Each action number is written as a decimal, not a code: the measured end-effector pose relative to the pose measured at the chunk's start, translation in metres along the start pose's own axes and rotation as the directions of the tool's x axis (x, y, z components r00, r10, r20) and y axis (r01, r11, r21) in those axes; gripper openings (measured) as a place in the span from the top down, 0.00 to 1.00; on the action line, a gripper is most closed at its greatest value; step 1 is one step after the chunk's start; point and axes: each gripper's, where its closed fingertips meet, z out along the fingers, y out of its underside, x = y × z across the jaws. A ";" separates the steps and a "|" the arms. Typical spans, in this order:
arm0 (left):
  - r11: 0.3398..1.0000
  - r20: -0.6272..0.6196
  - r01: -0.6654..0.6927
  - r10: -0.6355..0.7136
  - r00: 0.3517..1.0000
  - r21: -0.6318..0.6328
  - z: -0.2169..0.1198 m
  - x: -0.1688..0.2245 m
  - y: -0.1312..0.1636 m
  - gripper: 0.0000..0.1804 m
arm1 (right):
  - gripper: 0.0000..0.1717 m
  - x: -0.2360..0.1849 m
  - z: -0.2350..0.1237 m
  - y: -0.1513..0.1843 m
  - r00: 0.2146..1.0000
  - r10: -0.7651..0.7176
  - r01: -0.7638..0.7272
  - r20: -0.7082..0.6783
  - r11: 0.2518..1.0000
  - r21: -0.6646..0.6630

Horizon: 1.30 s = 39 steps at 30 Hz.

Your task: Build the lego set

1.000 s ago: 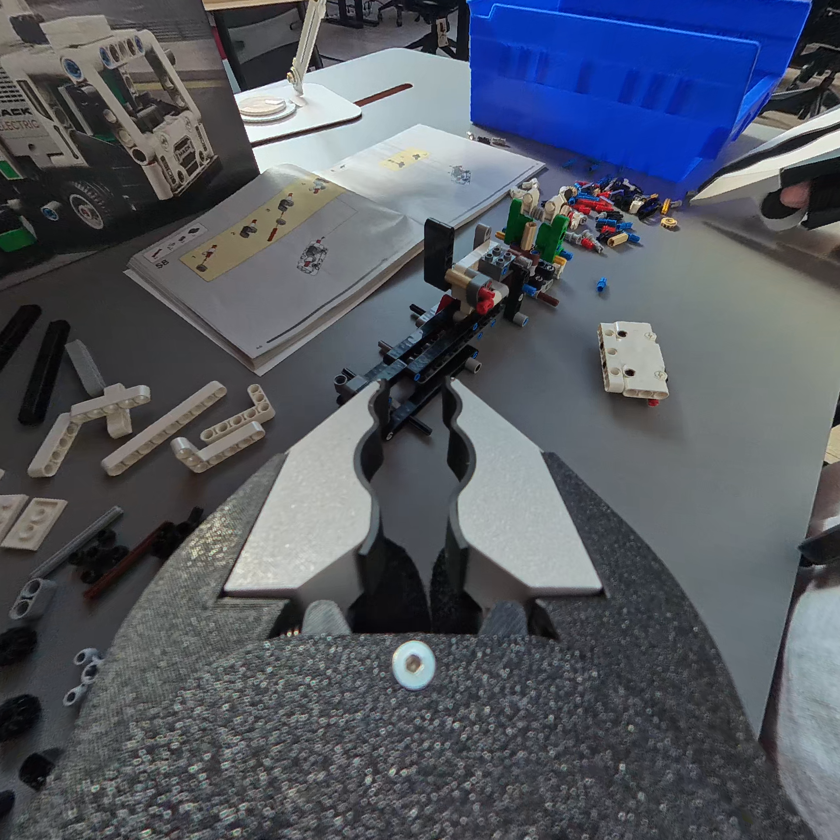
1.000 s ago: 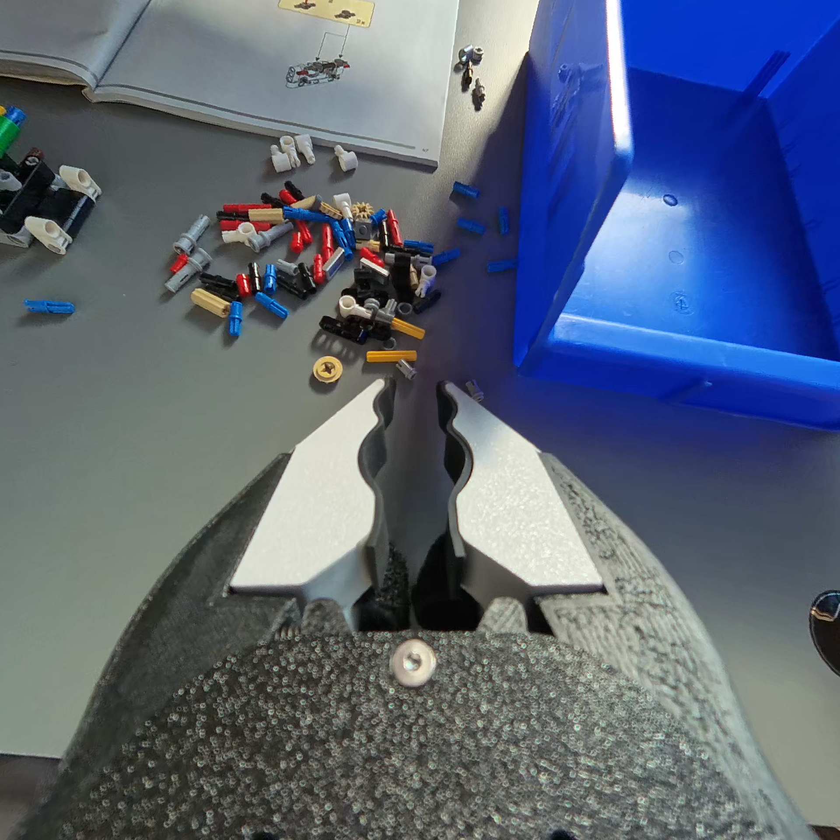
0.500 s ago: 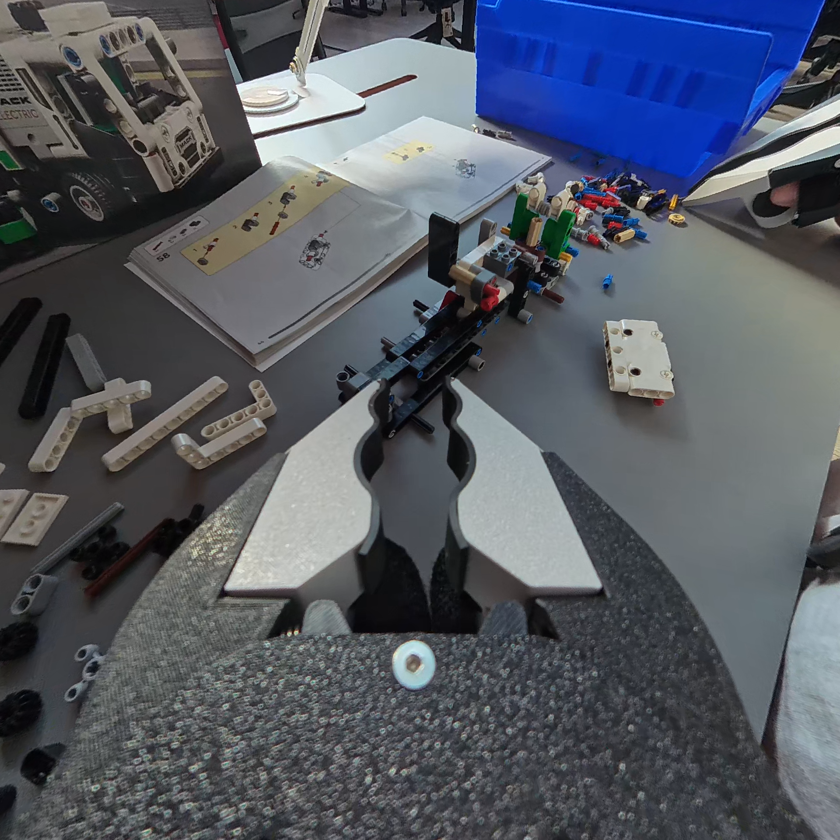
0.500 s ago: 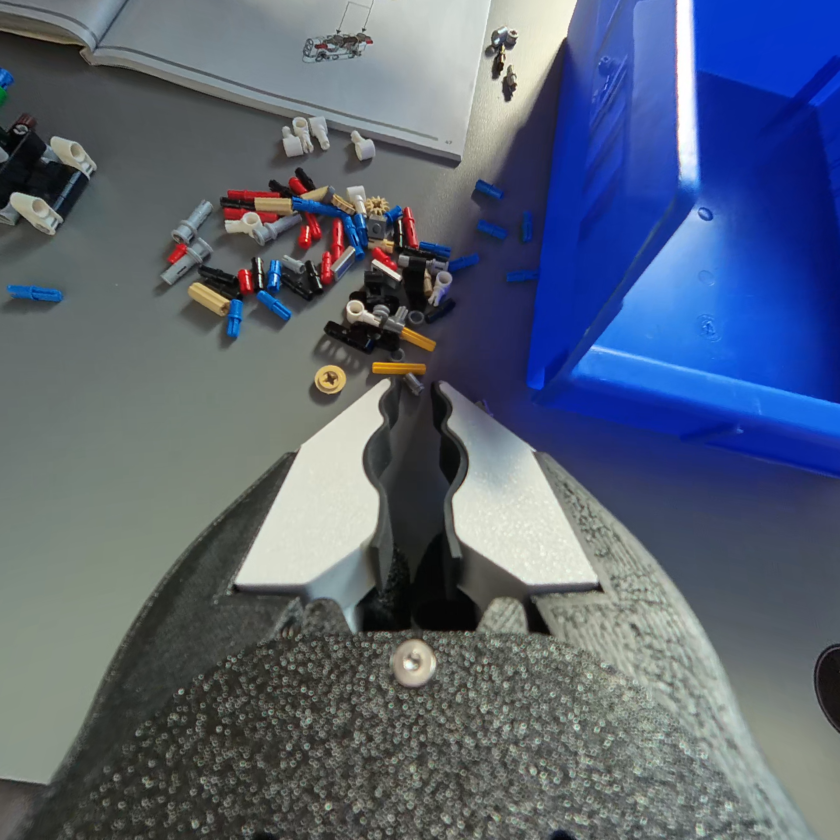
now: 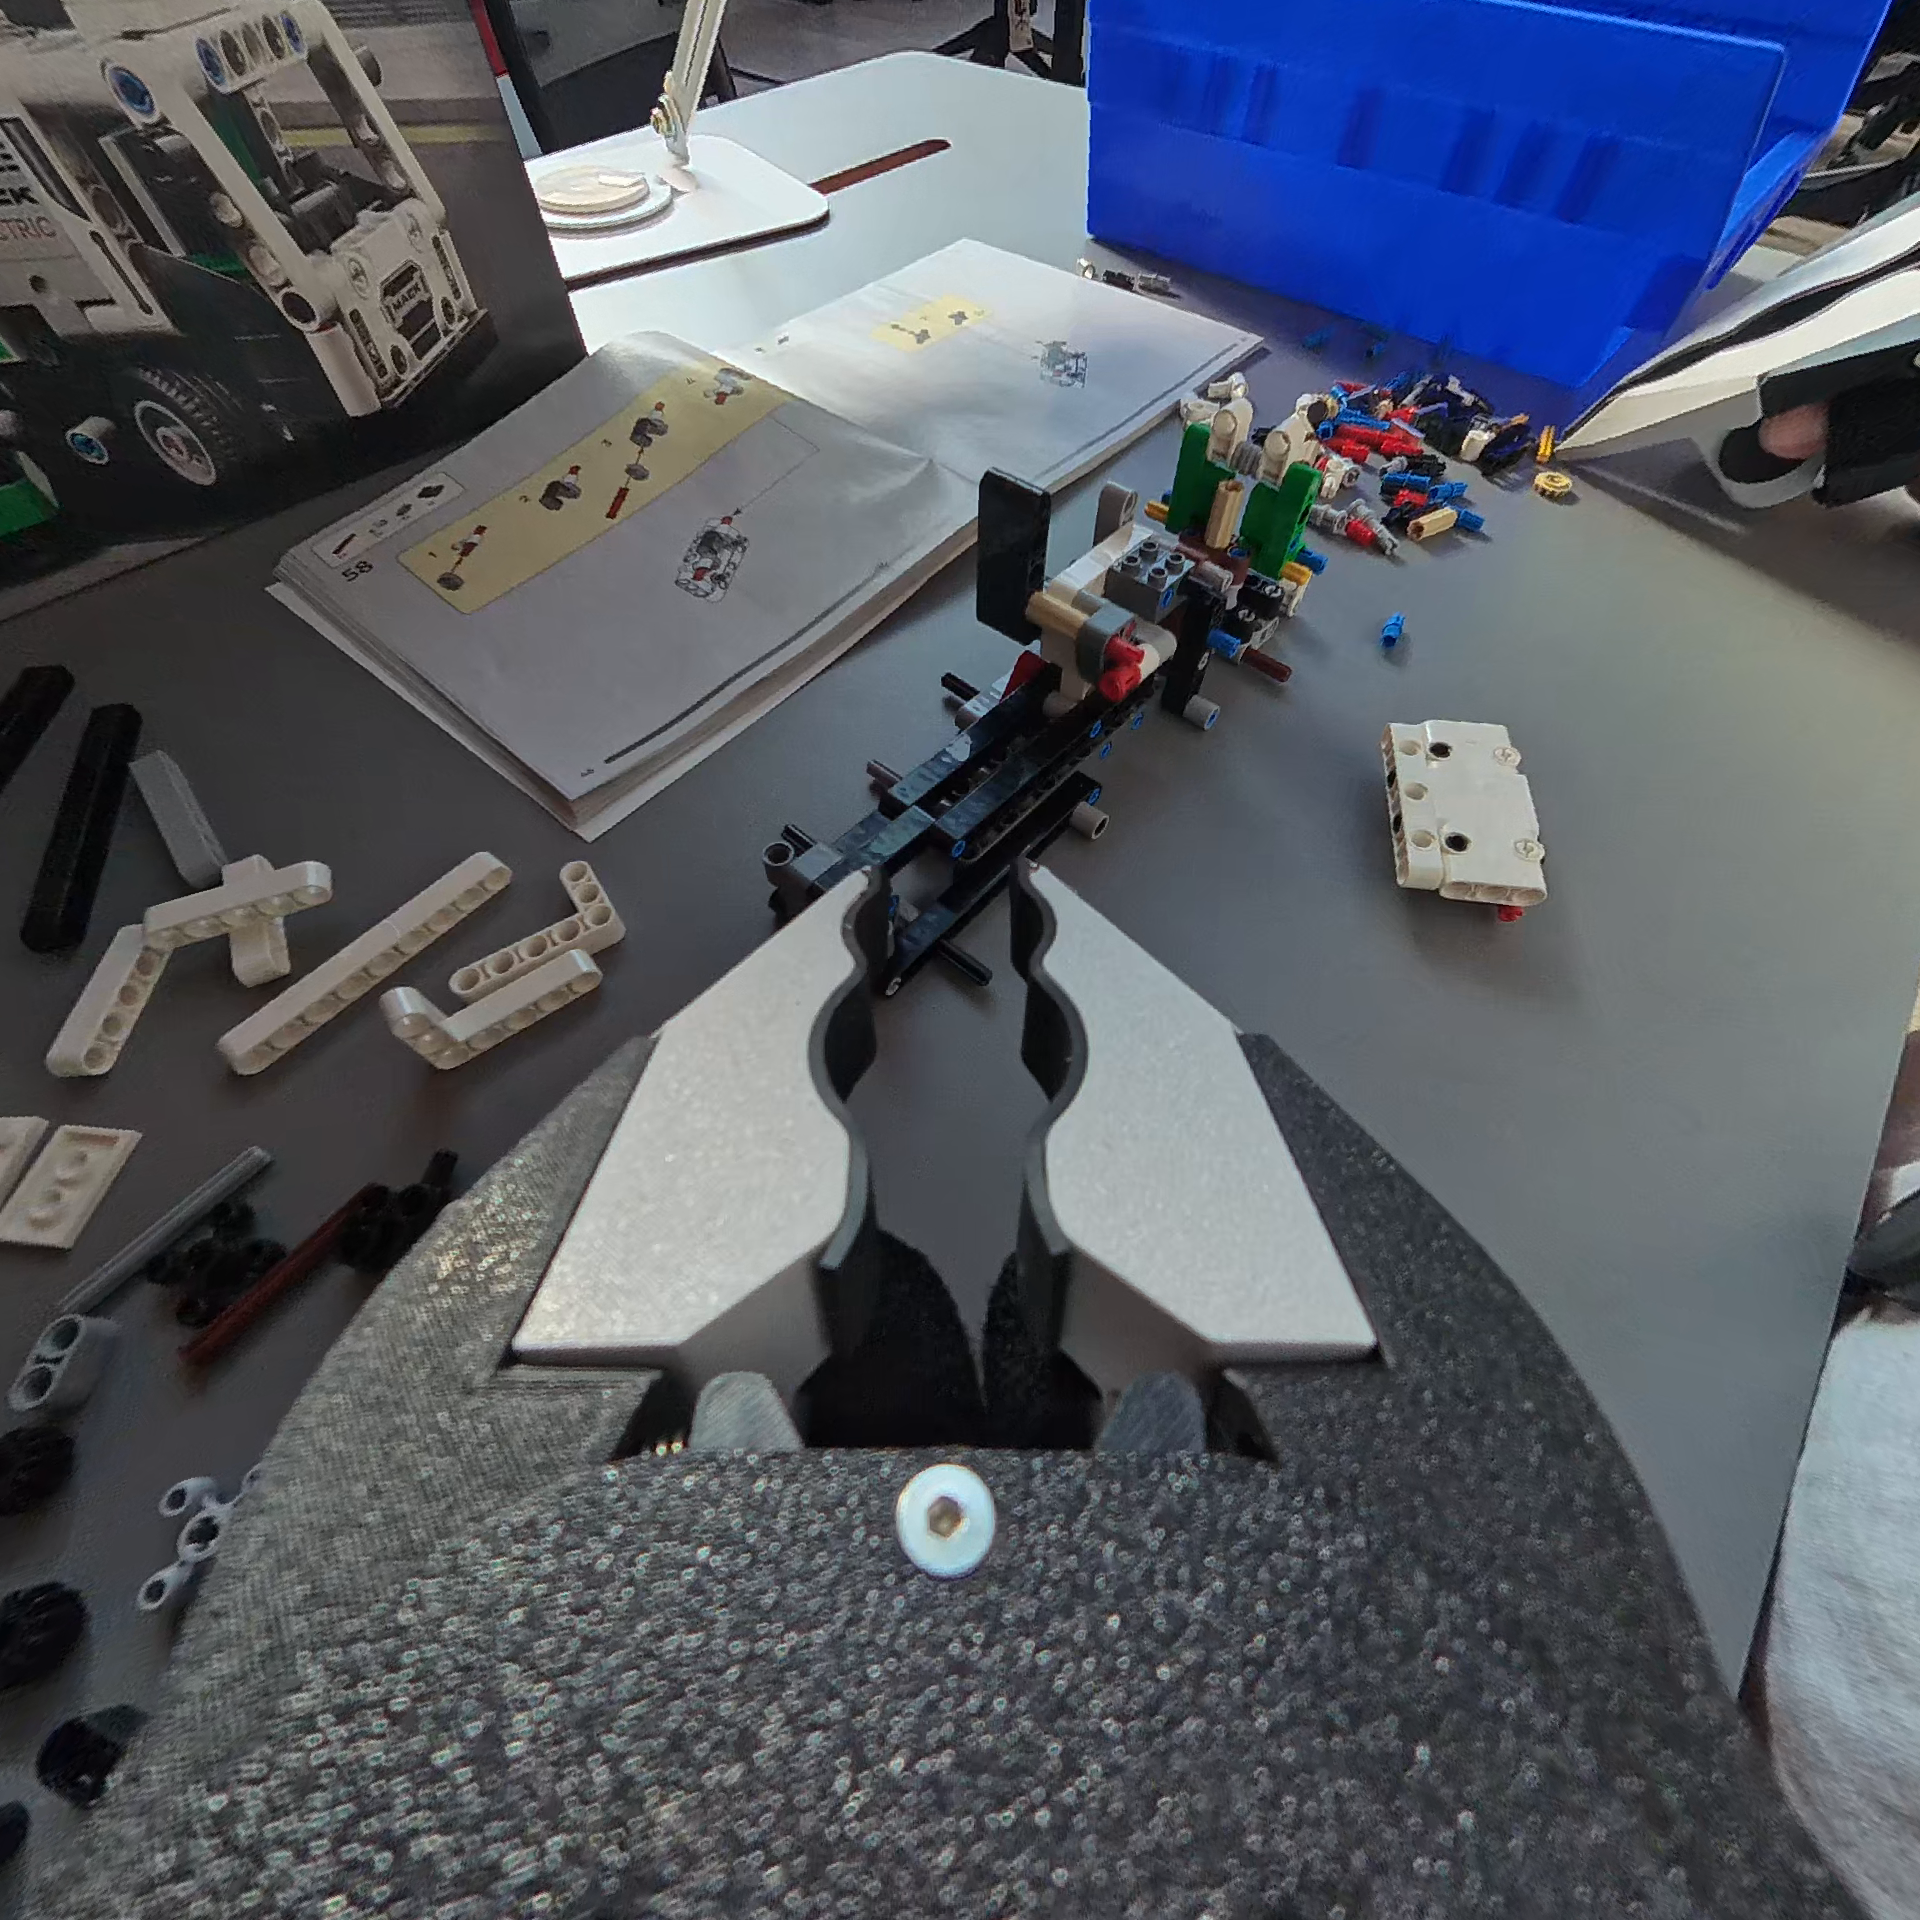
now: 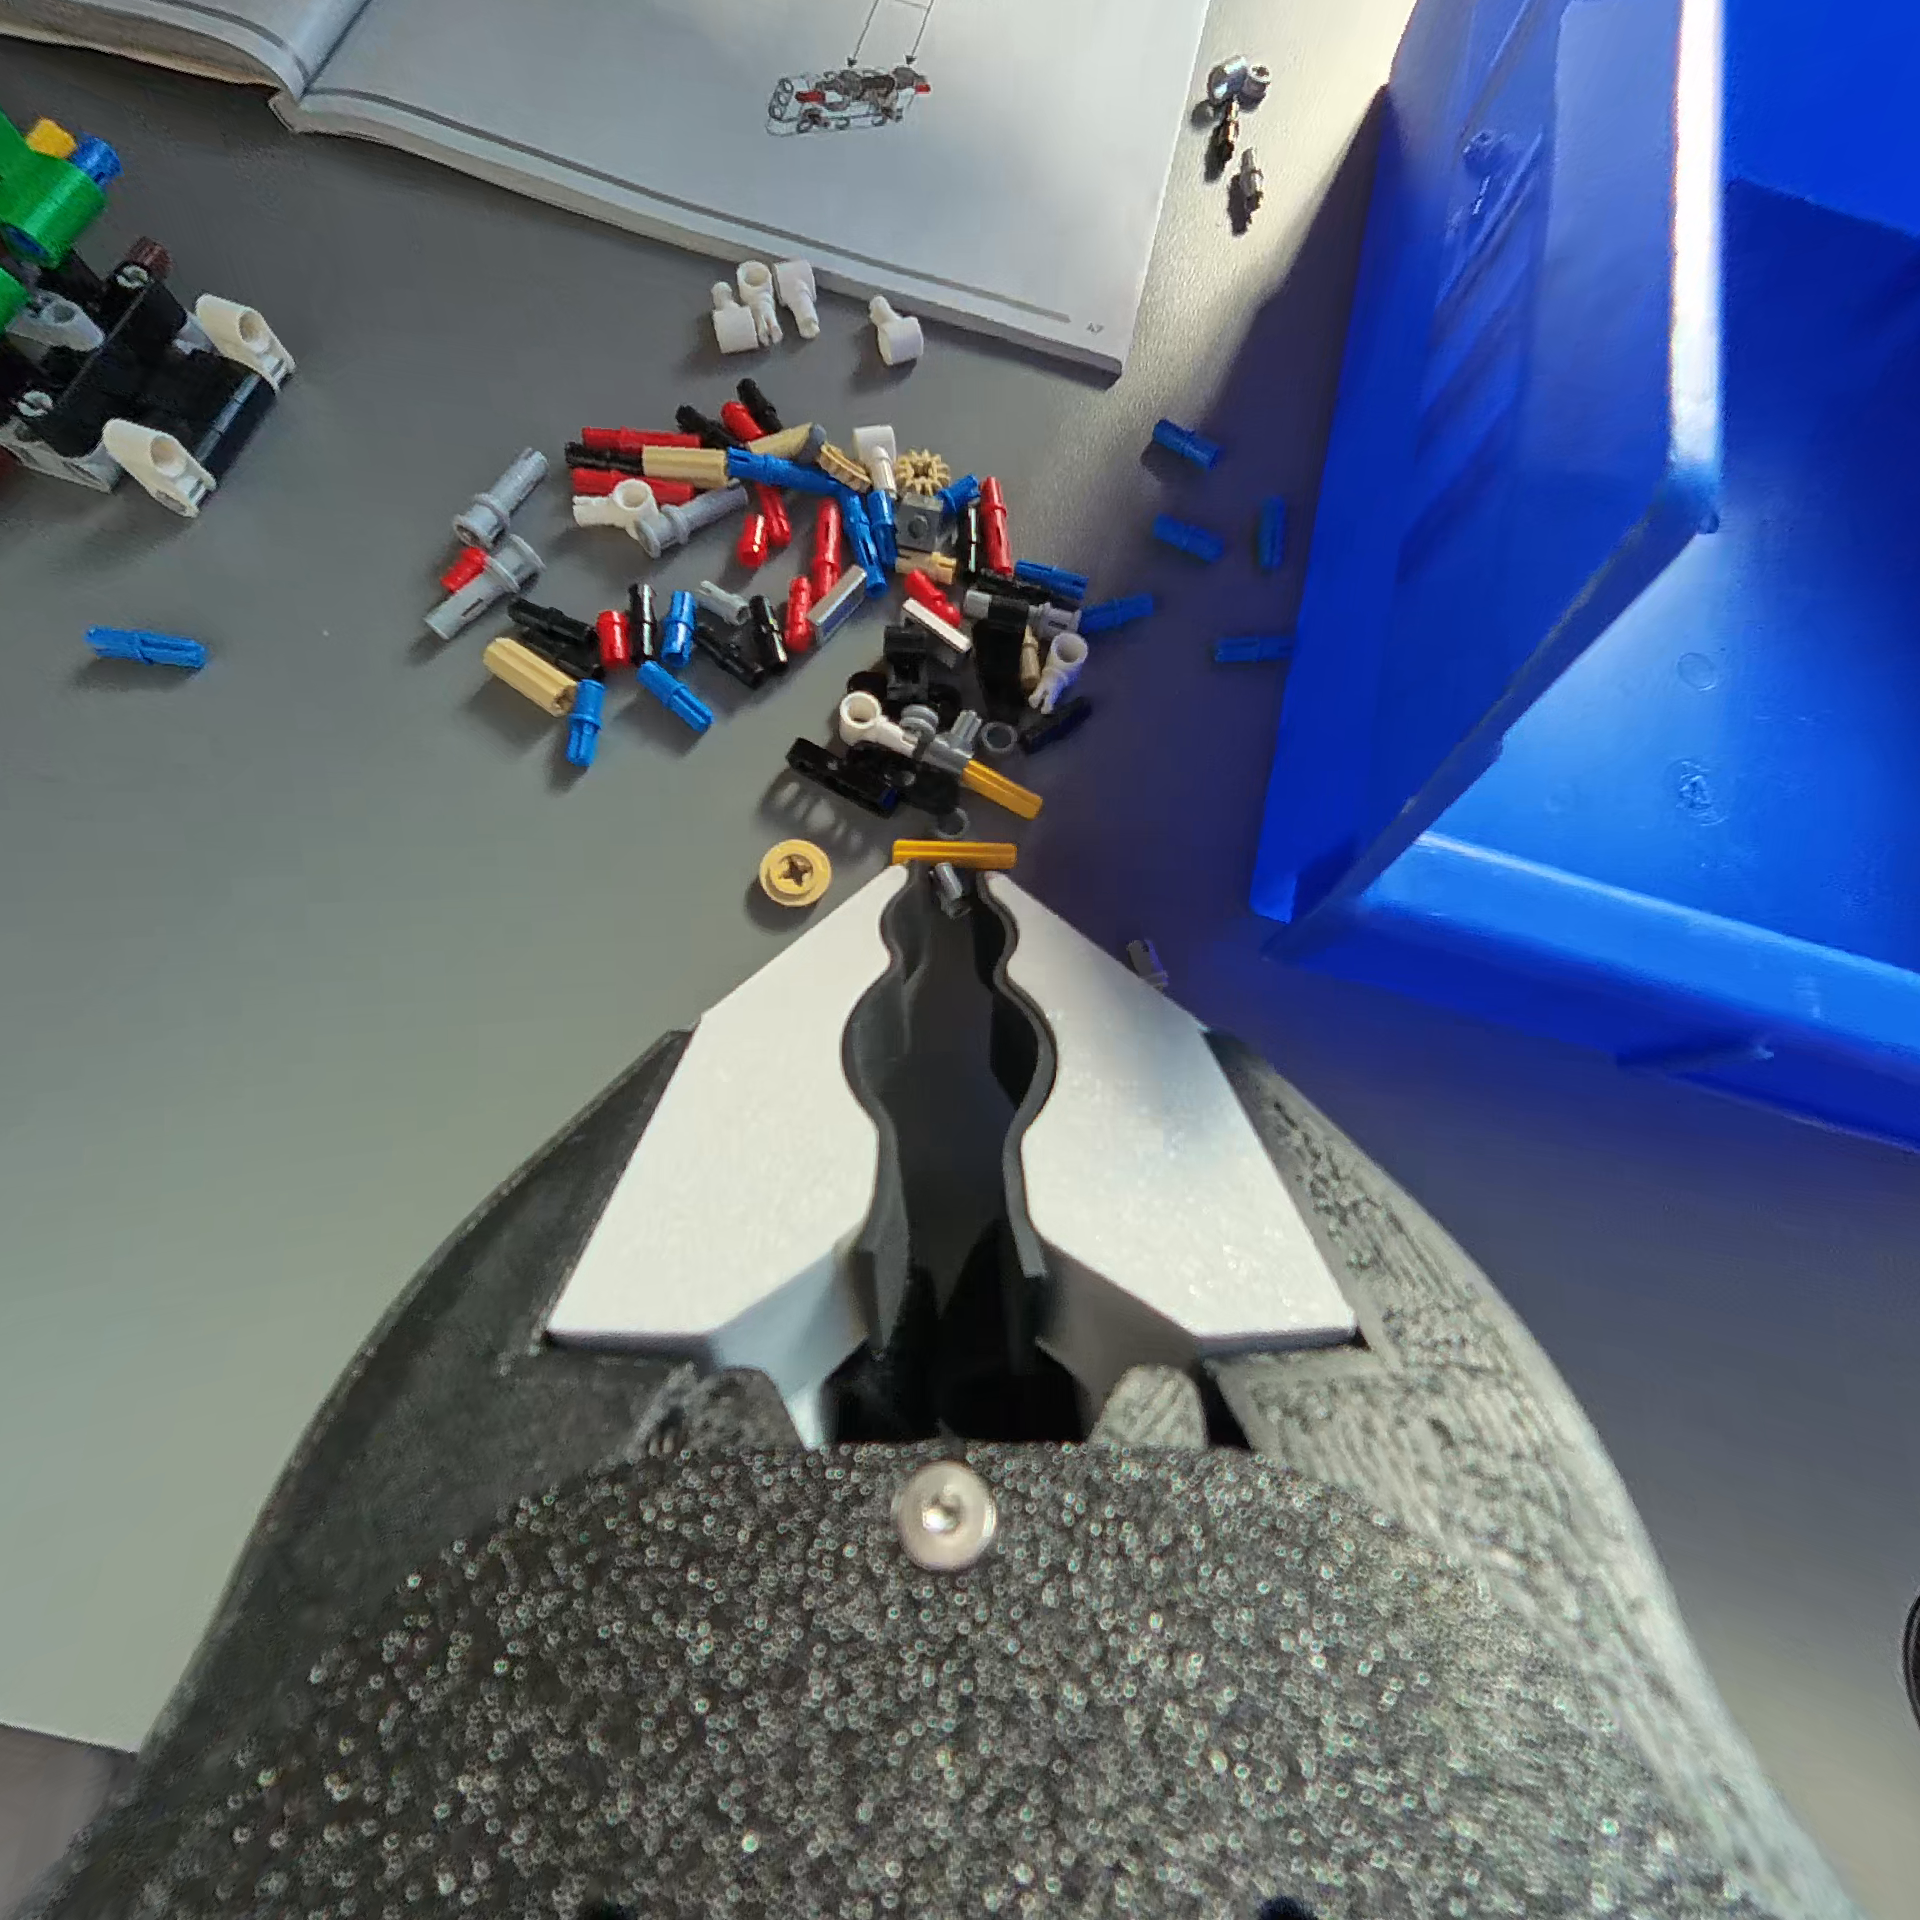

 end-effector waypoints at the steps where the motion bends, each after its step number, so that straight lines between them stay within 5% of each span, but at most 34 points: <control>1: 1.000 0.000 -0.001 0.001 1.000 0.002 0.000 0.000 0.000 0.89 | 0.94 -0.003 0.000 0.000 1.000 -0.009 0.009 0.008 1.000 0.002; 10: 1.000 -0.003 -0.009 0.009 1.000 0.018 -0.002 0.001 -0.002 0.89 | 0.98 -0.096 -0.009 -0.018 0.952 -0.197 0.180 0.233 0.979 0.092; 14: 0.999 -0.007 -0.015 0.015 1.000 0.031 -0.003 0.003 -0.004 0.90 | 0.98 -0.065 -0.014 -0.013 0.985 -0.112 0.101 0.130 0.991 0.084; 18: 0.999 -0.015 -0.014 0.015 1.000 0.033 -0.004 0.003 -0.004 0.90 | 0.98 -0.065 -0.025 -0.017 0.968 -0.018 -0.014 0.250 0.992 0.123; 26: 0.998 -0.004 -0.033 0.033 0.999 0.054 -0.006 0.004 -0.006 0.90 | 0.98 -0.143 -0.011 -0.012 0.896 -0.248 0.235 0.368 0.969 0.080; 35: 0.997 -0.007 -0.036 0.037 0.999 0.061 -0.007 0.006 -0.007 0.90 | 0.89 -0.135 -0.017 -0.019 0.920 -0.207 0.176 0.332 0.977 0.120; 39: 0.998 -0.015 -0.035 0.036 0.999 0.061 -0.007 0.006 -0.007 0.90 | 0.90 -0.073 -0.029 -0.019 0.978 -0.128 0.101 0.167 0.981 0.165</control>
